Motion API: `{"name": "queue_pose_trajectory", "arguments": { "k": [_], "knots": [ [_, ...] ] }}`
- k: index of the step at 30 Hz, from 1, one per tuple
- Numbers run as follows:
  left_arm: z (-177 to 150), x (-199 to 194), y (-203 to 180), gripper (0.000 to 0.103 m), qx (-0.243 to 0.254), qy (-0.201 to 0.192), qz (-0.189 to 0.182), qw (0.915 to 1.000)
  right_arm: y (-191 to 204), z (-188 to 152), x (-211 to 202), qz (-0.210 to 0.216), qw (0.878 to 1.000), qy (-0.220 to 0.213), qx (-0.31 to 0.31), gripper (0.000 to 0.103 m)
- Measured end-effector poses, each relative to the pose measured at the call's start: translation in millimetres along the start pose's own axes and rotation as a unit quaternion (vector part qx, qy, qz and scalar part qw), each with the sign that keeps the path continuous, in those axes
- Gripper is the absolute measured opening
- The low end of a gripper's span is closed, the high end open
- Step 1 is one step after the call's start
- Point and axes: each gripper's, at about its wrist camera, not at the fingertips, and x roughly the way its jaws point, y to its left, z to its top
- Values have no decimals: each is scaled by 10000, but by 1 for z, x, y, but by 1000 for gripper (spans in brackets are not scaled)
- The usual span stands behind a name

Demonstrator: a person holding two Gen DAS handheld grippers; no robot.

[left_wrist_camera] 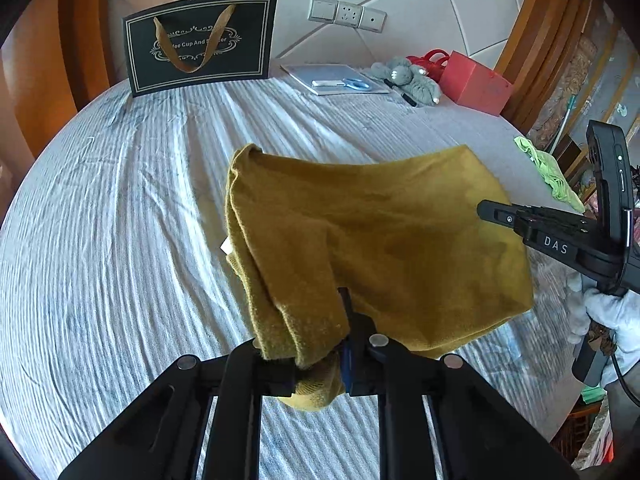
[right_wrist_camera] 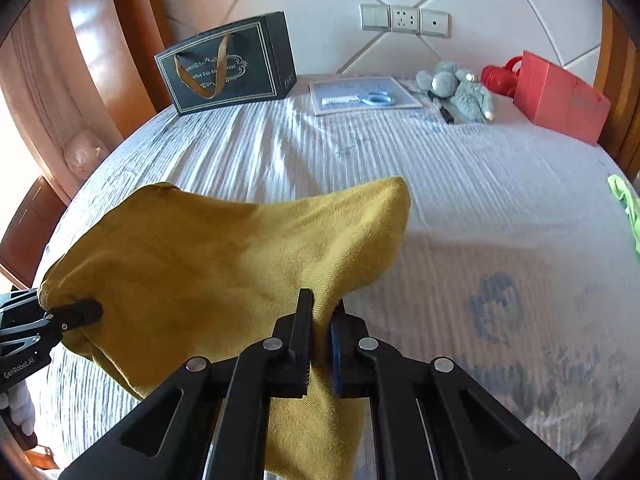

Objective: Fold clothes

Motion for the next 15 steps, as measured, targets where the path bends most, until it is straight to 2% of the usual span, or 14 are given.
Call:
{"name": "queue_pose_trajectory", "arguments": {
  "k": [4,9,15],
  "knots": [
    [11,-7,-14,13,179,-194,-144,9995,-1,5,-25,-179,9995,-261,-12,7],
    [18,-6,-37,13,441,-239,-435,9978,-19,-2,-48,-504,9980,-335,197,7],
    [27,-2,-88,13,826,-227,-596,9945,-55,-19,-80,-811,9949,-413,426,7]
  ]
}}
